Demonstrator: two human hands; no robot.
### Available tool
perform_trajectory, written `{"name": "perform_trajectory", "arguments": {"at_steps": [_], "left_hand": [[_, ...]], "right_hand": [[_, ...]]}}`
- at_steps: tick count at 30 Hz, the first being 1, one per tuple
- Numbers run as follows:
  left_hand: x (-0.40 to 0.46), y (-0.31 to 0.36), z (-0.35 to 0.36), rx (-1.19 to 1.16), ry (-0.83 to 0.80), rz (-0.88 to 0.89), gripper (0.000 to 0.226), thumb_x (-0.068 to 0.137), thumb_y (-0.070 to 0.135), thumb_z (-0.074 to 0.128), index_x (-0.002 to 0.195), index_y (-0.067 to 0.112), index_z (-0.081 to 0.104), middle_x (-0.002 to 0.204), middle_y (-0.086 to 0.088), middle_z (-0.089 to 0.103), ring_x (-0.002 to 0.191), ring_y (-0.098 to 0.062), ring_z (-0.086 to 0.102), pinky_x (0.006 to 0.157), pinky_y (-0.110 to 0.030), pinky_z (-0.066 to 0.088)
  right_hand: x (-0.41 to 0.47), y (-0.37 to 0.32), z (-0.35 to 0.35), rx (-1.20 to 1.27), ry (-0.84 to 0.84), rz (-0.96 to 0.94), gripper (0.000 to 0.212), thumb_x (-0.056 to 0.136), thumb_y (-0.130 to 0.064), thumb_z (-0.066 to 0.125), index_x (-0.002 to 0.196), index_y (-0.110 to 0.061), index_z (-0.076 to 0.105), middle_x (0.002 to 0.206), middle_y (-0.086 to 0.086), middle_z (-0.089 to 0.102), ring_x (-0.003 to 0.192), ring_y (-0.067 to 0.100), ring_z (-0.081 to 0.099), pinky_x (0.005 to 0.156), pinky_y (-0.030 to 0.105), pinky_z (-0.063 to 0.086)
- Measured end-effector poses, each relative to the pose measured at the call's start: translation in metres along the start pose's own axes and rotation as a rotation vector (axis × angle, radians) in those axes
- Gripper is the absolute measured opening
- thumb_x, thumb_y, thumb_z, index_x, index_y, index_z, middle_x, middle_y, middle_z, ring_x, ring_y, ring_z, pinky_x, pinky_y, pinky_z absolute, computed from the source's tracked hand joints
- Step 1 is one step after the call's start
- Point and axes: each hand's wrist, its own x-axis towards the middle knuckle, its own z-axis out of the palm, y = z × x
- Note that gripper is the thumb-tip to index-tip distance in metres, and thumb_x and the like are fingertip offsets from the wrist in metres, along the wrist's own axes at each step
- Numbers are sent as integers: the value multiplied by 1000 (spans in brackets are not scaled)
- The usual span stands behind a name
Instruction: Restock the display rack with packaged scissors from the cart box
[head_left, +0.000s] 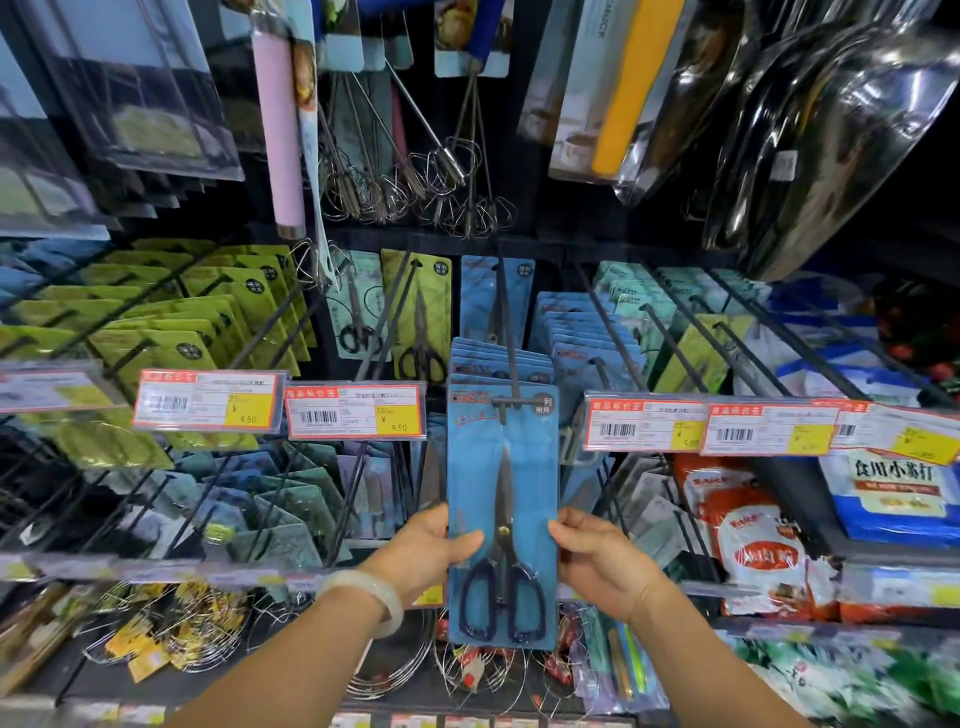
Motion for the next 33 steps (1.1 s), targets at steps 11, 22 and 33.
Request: {"name": "perform_trajectory", "arguments": {"at_steps": [11, 22, 33], "left_hand": [[-4, 2, -5, 147, 47, 55, 24, 92, 7, 55, 105, 27, 59, 110, -1, 68, 106, -20, 64, 100, -46, 48], [1, -9, -4, 26, 82, 33, 21, 93, 5, 53, 109, 16, 62, 112, -9, 69, 105, -25, 64, 97, -46, 49], [5, -11, -1, -134, 108, 62, 23, 93, -1, 51, 113, 9, 57, 101, -8, 67, 86, -16, 64, 83, -29, 53]], "right_hand": [[27, -28, 13, 52, -44, -113, 92, 31, -18, 96, 110, 6, 57, 101, 18, 69, 92, 29, 67, 91, 44, 52], [9, -1, 22, 71, 123, -133, 37, 71, -26, 64, 102, -6, 57, 102, 12, 69, 90, 21, 67, 81, 36, 57], [-30, 65, -13, -368, 195, 103, 17, 90, 0, 53, 78, -10, 46, 77, 3, 57, 72, 15, 58, 67, 25, 50]]}}
